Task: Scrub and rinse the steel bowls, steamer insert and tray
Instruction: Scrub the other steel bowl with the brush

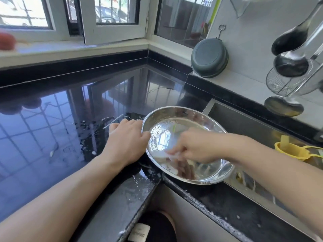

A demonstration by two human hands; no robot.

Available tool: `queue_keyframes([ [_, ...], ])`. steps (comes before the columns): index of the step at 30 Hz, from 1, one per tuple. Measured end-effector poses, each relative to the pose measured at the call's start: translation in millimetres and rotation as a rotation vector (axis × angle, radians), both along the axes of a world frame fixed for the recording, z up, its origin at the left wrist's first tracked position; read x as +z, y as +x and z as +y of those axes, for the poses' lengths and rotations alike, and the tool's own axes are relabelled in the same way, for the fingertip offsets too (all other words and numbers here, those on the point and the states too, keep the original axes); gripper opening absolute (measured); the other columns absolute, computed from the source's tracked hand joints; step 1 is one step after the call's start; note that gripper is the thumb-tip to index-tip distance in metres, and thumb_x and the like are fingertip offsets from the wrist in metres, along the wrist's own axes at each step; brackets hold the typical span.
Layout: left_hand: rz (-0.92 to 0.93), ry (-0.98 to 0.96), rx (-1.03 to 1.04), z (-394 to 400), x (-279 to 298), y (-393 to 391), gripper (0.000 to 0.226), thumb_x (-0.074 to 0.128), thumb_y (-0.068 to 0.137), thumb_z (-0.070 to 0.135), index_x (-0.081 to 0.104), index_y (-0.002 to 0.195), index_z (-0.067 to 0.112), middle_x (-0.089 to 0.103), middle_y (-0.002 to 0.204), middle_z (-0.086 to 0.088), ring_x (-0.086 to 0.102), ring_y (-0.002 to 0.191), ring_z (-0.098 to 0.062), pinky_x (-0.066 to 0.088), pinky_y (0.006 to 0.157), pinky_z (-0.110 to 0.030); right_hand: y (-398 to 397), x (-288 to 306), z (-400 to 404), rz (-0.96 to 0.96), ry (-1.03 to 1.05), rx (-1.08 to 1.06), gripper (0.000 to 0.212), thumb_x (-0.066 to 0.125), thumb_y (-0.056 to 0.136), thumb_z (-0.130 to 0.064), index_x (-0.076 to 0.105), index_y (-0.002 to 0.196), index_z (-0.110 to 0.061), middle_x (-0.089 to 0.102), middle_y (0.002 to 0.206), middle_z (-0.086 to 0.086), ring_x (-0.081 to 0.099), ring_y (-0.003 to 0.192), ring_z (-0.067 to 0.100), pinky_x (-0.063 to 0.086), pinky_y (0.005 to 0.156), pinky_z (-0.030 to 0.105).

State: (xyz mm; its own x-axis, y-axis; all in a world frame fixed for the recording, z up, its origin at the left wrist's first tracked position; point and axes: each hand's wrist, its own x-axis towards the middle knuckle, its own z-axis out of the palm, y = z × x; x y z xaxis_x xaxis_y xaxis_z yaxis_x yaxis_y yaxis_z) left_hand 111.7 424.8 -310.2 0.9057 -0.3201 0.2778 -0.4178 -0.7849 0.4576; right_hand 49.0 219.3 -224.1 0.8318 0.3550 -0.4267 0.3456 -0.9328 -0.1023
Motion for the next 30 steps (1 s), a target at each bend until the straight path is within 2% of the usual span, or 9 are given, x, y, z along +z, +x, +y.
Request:
queue_keyframes([
  [3,-0.02,-0.002,0.02,-2,-2,-1,0.025,0.026,0.084,0.035,0.046,0.077,0.023,0.052,0.082,0.007,0.042,0.088,-0.019,0.026,0.092,-0.037,-30,12,-36,0.227,-0.039,-0.059,0.028,0.062,0.095,-0.037,0.069,0.121,-0.045,0.069,0.088,0.001,0.058,0.081,0.021,0.051,0.082,0.036],
  [6,-0.034,-0.001,0.021,-3,-2,-1,0.022,0.03,0.088,0.033,0.047,0.078,0.023,0.053,0.083,0.007,0.042,0.088,-0.02,0.027,0.093,-0.038,-31,26,-57,0.314,-0.054,-0.175,0.027,0.069,0.091,-0.03,0.073,0.11,-0.049,0.075,0.096,-0.014,0.068,0.088,0.018,0.055,0.087,0.039],
  [10,-0.032,-0.012,0.003,-3,-2,0,0.022,0.032,0.09,0.032,0.047,0.077,0.022,0.052,0.08,0.007,0.044,0.086,-0.019,0.026,0.091,-0.037,-3,10,-25,0.27,0.014,-0.159,0.011,0.07,0.091,-0.024,0.08,0.091,-0.024,0.071,0.073,-0.006,0.054,0.056,0.009,0.049,0.059,0.032],
  [13,-0.015,-0.031,0.0,-1,-1,-1,0.025,0.029,0.088,0.033,0.047,0.075,0.021,0.052,0.078,0.006,0.045,0.085,-0.018,0.028,0.093,-0.039,10,6,-6,0.252,0.021,-0.167,0.015,0.069,0.092,-0.03,0.079,0.091,-0.019,0.072,0.076,-0.001,0.057,0.06,0.011,0.054,0.062,0.039],
  [17,-0.017,-0.03,0.007,0,-2,1,0.028,0.028,0.086,0.035,0.049,0.075,0.02,0.054,0.078,0.007,0.045,0.086,-0.017,0.027,0.093,-0.038,1,20,-38,0.413,-0.173,-0.22,0.015,0.073,0.087,-0.036,0.078,0.09,-0.022,0.059,0.065,-0.005,0.049,0.06,0.015,0.042,0.059,0.032],
  [20,-0.033,-0.029,0.0,-1,-4,1,0.024,0.033,0.09,0.031,0.047,0.074,0.021,0.053,0.077,0.008,0.044,0.085,-0.017,0.026,0.093,-0.038,-3,28,-61,0.456,-0.35,-0.27,0.014,0.078,0.081,-0.041,0.079,0.086,-0.028,0.064,0.068,-0.003,0.054,0.064,0.018,0.048,0.065,0.036],
  [22,-0.04,-0.027,-0.005,-1,-3,1,0.024,0.032,0.09,0.031,0.047,0.074,0.021,0.053,0.076,0.007,0.044,0.084,-0.016,0.026,0.094,-0.038,3,26,-59,0.442,-0.383,-0.277,0.015,0.079,0.079,-0.041,0.079,0.083,-0.027,0.064,0.068,-0.004,0.053,0.064,0.018,0.047,0.064,0.036],
  [27,-0.04,-0.015,0.002,-1,-1,0,0.029,0.026,0.084,0.036,0.047,0.073,0.019,0.052,0.075,0.006,0.044,0.082,-0.017,0.026,0.092,-0.038,18,8,-9,0.382,-0.083,-0.238,0.021,0.072,0.09,-0.033,0.077,0.081,-0.015,0.061,0.064,-0.004,0.048,0.058,0.017,0.04,0.059,0.032],
  [30,-0.039,-0.016,0.01,0,-2,0,0.029,0.026,0.084,0.035,0.047,0.073,0.019,0.052,0.074,0.005,0.044,0.081,-0.016,0.026,0.092,-0.038,18,19,-16,0.399,-0.177,-0.242,0.021,0.072,0.09,-0.034,0.077,0.083,-0.015,0.057,0.061,-0.004,0.046,0.058,0.018,0.039,0.056,0.031],
])
